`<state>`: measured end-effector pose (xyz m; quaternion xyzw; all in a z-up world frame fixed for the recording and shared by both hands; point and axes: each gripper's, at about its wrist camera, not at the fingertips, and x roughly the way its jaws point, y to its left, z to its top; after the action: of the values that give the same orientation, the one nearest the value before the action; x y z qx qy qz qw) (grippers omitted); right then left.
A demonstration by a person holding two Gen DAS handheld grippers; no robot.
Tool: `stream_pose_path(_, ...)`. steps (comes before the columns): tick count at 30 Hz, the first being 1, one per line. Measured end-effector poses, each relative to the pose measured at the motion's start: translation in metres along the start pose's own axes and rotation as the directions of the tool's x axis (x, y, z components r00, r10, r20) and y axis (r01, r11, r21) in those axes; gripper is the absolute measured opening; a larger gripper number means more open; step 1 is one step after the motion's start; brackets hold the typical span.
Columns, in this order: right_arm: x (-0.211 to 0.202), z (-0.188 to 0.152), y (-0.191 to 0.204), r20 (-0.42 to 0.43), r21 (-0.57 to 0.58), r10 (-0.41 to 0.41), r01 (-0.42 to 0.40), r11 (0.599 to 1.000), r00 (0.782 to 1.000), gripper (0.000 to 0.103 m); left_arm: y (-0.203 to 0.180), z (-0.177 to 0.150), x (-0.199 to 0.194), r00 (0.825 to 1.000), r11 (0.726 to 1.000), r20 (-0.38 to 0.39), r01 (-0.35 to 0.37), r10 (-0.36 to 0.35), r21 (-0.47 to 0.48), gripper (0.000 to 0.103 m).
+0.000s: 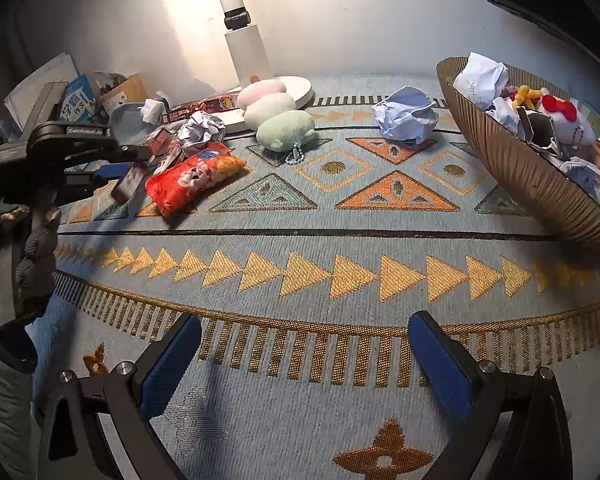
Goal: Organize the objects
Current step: 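Grasp the red snack-stick package with the left gripper, then grasp red chip bag with right gripper while left gripper holds snack stick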
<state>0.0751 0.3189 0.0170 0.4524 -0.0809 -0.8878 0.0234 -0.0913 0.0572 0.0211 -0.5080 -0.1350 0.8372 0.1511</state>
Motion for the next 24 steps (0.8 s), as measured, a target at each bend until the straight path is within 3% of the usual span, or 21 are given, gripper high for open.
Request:
stream_pose_path(2,0.000,0.000,0.000,-0.001,0.001,-0.001,0.001,1.000,1.000,0.103,0.009,-0.005,-0.002,0.999,0.999,-0.018,-0.034,0.035,0.035,0.023)
stream_pose_path(6,0.003,0.008,-0.002,-0.021,0.049,0.012,-0.011,0.999,1.000,0.103,0.025,-0.013,-0.007,1.000,0.998,0.015,0.024,-0.025,0.058,0.023)
stream_pose_path(8,0.007,0.020,-0.003,-0.043,0.136,0.145,-0.138,0.981,0.989,0.103,0.023,-0.016,0.000,0.997,0.997,0.031,0.063,-0.065,0.053,0.034)
stream_pose_path(10,0.011,0.034,0.004,-0.050,0.202,0.231,-0.217,0.955,0.972,0.103,0.018,-0.022,0.000,0.994,0.996,0.096,0.052,-0.058,0.072,0.036)
stream_pose_path(13,0.017,0.058,0.032,-0.041,0.164,0.182,-0.173,0.971,0.982,0.103,0.008,-0.025,-0.003,0.992,0.995,0.129,0.001,-0.014,0.104,0.036)
stream_pose_path(15,0.029,0.072,0.051,-0.047,0.147,0.157,-0.149,0.978,0.986,0.093,0.006,-0.024,-0.003,0.990,0.995,0.140,-0.013,-0.002,0.103,0.036)
stream_pose_path(17,0.047,0.085,0.064,-0.077,0.172,0.155,-0.140,0.975,0.985,0.074,0.007,-0.024,-0.003,0.990,0.994,0.144,-0.010,-0.005,0.106,0.036)
stream_pose_path(20,0.073,0.099,0.068,-0.091,0.282,0.166,-0.135,0.950,0.982,0.072,0.009,-0.024,-0.004,0.989,0.995,0.150,0.002,-0.017,0.102,0.036)
stream_pose_path(24,0.084,0.110,0.075,-0.034,0.318,0.067,-0.053,0.947,0.997,0.071,0.012,-0.024,-0.002,0.989,0.996,0.145,0.015,-0.028,0.093,0.036)
